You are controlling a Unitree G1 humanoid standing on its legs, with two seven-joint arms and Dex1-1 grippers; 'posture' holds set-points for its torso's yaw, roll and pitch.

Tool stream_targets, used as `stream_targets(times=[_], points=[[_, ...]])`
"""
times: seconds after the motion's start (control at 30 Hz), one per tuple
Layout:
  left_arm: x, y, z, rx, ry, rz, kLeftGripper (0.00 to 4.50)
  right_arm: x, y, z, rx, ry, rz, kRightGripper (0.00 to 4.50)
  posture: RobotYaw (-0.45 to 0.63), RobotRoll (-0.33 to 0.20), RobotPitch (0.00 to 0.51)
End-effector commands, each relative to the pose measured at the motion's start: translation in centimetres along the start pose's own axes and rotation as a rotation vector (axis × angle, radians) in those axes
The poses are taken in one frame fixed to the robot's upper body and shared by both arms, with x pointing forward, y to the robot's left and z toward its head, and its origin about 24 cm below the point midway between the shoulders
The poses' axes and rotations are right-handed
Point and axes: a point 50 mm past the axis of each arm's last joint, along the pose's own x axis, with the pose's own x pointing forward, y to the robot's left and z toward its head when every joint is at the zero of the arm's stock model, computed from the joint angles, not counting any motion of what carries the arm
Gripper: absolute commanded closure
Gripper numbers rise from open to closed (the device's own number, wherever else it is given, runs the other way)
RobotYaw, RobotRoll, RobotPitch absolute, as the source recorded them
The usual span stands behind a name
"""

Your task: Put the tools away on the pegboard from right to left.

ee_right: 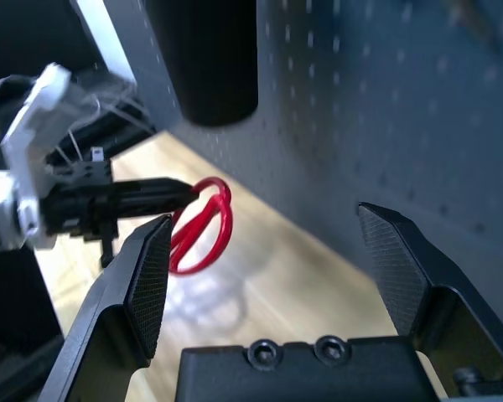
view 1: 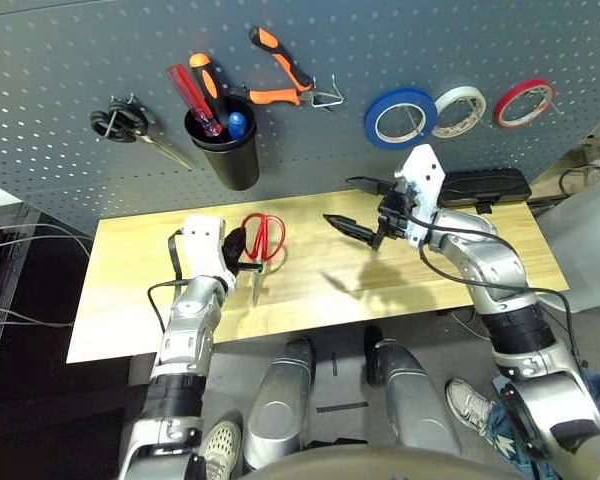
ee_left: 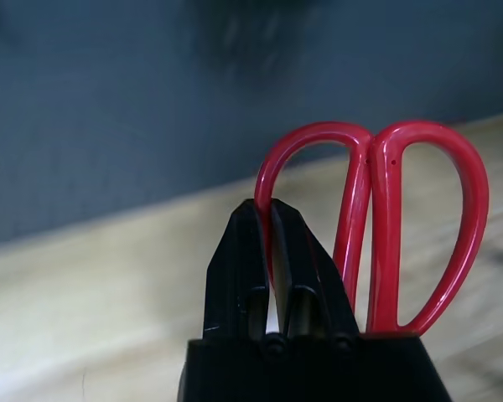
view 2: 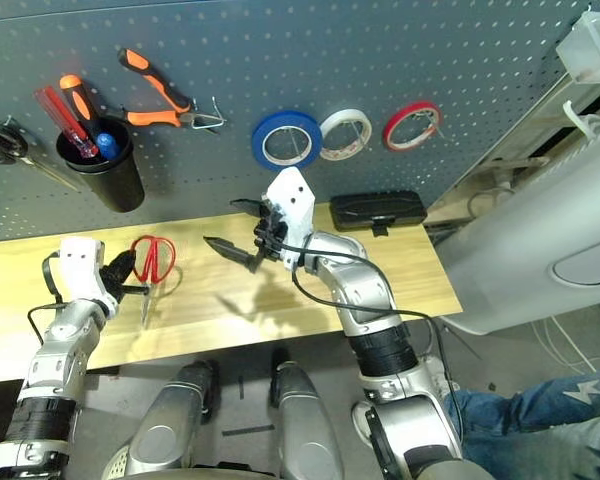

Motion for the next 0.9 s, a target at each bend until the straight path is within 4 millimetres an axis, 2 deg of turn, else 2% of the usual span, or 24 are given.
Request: stream_targets(times=[0.03,0.2,0.37,0.63,0.9], points=[[-1.2,-0.7,1.7,0.073,-0.137,-0.096,4.48,0.5,0.3,1.7,-0.015,-0.078,0.022,0.00,0.18,0.000,0.256],[-2.6,-1.1,3.3,0.117,-0.281,-0.174,4.48,0.9,0.5,3.3,-0.059,-0.165,0.041,0.00,0.18,0.000,0.255],[-3.2,-0.5,5.2,0.131,-0.388,-0.161,4.48,1.1,0.4,4.1,-0.084,-0.217,0.045,0.00,0.18,0.000,0.251],[-2.7,3.5,7.7,0.126,-0.488,0.051,4.48,1.6,0.1,5.1,-0.088,-0.258,0.034,0.00,0.19,0.000,0.243],[-3.6,7.1,8.3,0.174,-0.510,0.190,4.48,1.8,0.1,5.6,-0.096,-0.273,0.039,0.00,0.19,0.000,0.238]])
